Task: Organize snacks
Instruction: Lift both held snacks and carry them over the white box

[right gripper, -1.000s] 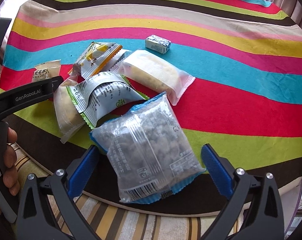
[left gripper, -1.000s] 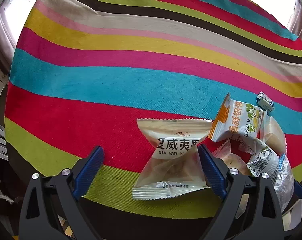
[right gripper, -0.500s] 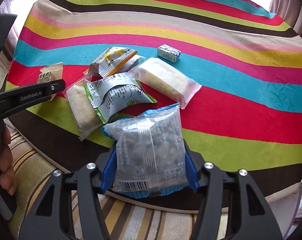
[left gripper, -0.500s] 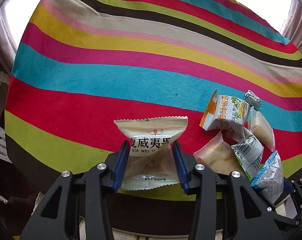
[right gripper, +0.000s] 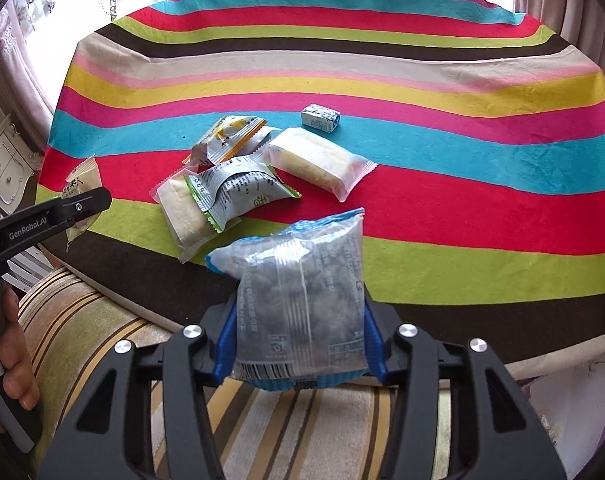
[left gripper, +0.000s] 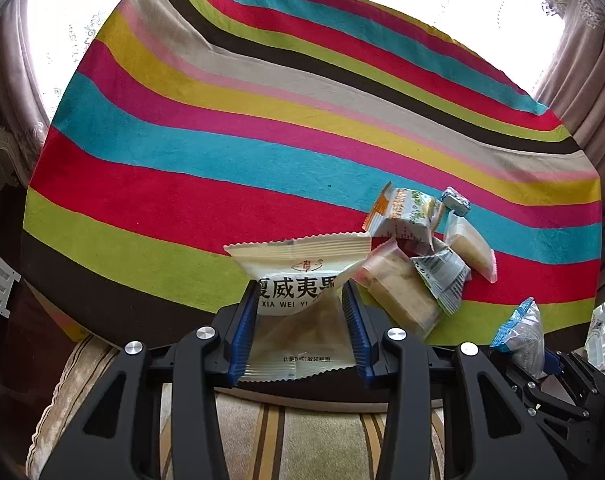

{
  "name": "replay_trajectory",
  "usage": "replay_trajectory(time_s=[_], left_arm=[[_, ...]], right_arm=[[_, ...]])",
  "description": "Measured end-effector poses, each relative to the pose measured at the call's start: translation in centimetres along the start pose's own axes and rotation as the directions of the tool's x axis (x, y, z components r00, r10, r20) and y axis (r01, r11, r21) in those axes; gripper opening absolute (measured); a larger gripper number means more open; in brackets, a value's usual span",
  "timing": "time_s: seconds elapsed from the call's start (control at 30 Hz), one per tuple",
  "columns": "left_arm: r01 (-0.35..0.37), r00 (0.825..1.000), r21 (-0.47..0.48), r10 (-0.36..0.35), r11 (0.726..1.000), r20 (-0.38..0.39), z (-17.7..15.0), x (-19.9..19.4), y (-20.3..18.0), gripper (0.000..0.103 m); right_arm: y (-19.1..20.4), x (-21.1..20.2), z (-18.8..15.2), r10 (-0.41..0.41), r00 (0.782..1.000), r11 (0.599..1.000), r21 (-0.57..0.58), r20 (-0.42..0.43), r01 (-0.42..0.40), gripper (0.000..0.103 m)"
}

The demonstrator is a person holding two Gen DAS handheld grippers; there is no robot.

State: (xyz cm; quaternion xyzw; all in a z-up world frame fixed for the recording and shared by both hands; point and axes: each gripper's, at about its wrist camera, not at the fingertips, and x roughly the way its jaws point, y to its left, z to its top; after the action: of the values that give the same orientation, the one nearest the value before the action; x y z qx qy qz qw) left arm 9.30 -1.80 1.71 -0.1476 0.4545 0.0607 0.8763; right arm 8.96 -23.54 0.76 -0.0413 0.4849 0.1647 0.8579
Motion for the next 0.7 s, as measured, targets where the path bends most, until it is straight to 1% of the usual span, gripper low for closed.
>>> replay_trajectory(time_s=[0.13, 0.37, 0.57, 0.7], left_arm=[[0.029, 1.0, 0.019, -0.029, 0.999, 0.009, -0.6, -1.0, -1.1, 0.04], [0.074, 0.997, 0.097, -0.075, 0.993, 0.007, -2.4, -2.3, -4.6, 0.04], [0.116, 0.993, 0.18, -0.116, 0.977, -0.007, -4.2, -3.2, -8.2, 0.04], [0.128, 0.992, 0.228, -0.129, 0.965, -0.009, -5.1, -3.7, -10.3, 0.04]], right_arm=[[-1.0, -1.8, -0.9, 0.012, 0.999, 1.0, 0.022, 0.033, -0.012, 0.051], [-2.7, -4.0, -2.2, 0.013, 0.997, 0.998, 0.063, 0.07, -0.018, 0.051], [-4.0, -5.2, -3.1, 0.017, 0.996, 0.995, 0.092, 0.091, -0.025, 0.051], [-5.4, -5.9, -3.9, 0.016, 0.995, 0.993, 0.117, 0.101, -0.028, 0.051]])
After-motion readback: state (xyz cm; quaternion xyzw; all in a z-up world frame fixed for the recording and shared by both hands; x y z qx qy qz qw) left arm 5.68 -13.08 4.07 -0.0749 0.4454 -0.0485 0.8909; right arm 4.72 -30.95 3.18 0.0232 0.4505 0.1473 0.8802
